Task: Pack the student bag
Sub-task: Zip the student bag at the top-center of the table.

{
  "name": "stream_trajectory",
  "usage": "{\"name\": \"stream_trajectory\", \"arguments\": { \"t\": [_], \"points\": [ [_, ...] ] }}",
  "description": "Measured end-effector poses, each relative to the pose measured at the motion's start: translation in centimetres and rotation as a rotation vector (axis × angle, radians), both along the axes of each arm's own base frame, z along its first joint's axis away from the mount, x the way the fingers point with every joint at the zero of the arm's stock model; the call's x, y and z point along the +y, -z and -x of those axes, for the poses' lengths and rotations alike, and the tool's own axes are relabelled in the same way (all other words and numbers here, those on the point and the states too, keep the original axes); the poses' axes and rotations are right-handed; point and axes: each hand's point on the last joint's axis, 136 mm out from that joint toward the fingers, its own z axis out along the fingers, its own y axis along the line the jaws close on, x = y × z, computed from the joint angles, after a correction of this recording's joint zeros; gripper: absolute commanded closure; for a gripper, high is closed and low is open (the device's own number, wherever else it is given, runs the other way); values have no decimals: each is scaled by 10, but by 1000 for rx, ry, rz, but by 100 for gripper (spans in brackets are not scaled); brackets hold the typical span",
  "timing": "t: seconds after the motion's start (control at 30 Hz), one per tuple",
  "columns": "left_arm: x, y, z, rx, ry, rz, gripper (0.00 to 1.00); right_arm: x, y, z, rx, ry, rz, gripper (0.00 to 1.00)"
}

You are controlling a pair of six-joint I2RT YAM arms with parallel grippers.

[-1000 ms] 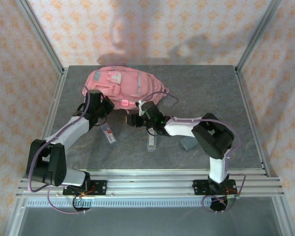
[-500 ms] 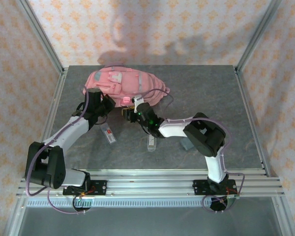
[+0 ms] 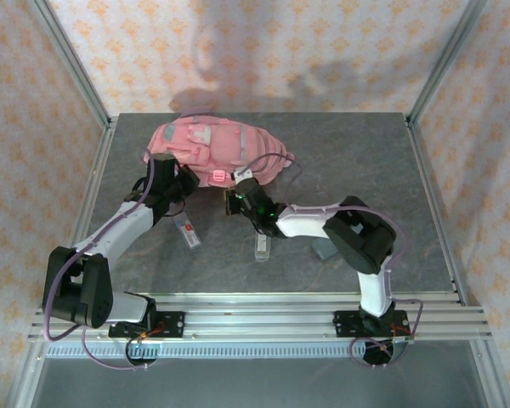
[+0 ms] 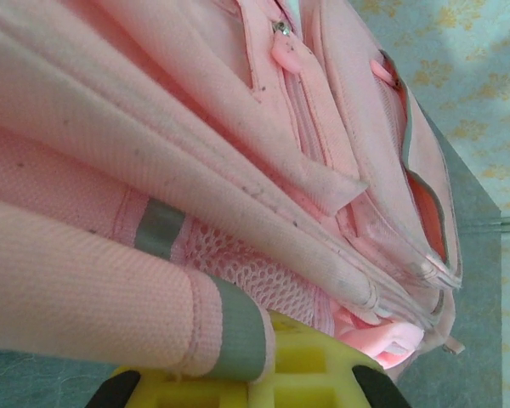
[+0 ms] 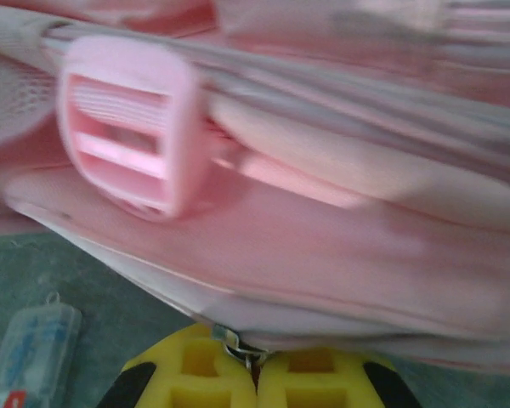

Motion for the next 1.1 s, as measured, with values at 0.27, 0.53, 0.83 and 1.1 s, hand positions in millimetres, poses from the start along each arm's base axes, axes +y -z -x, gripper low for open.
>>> {"name": "stream_trajectory", "arguments": {
  "t": [0.27, 0.53, 0.83, 1.1],
  "points": [
    [-2, 22, -1, 45, 29, -40, 100, -77, 22, -3, 122, 88, 73, 100],
    [-2, 57, -10, 120, 64, -100, 100, -90, 32, 15, 197, 41, 145, 100],
    [20, 38, -66, 52, 3, -217, 37, -36, 14, 35, 244, -108, 102, 100],
    [8, 19, -30, -34, 20, -176, 30, 4, 27, 40, 344, -189, 14, 100]
  ]
}}
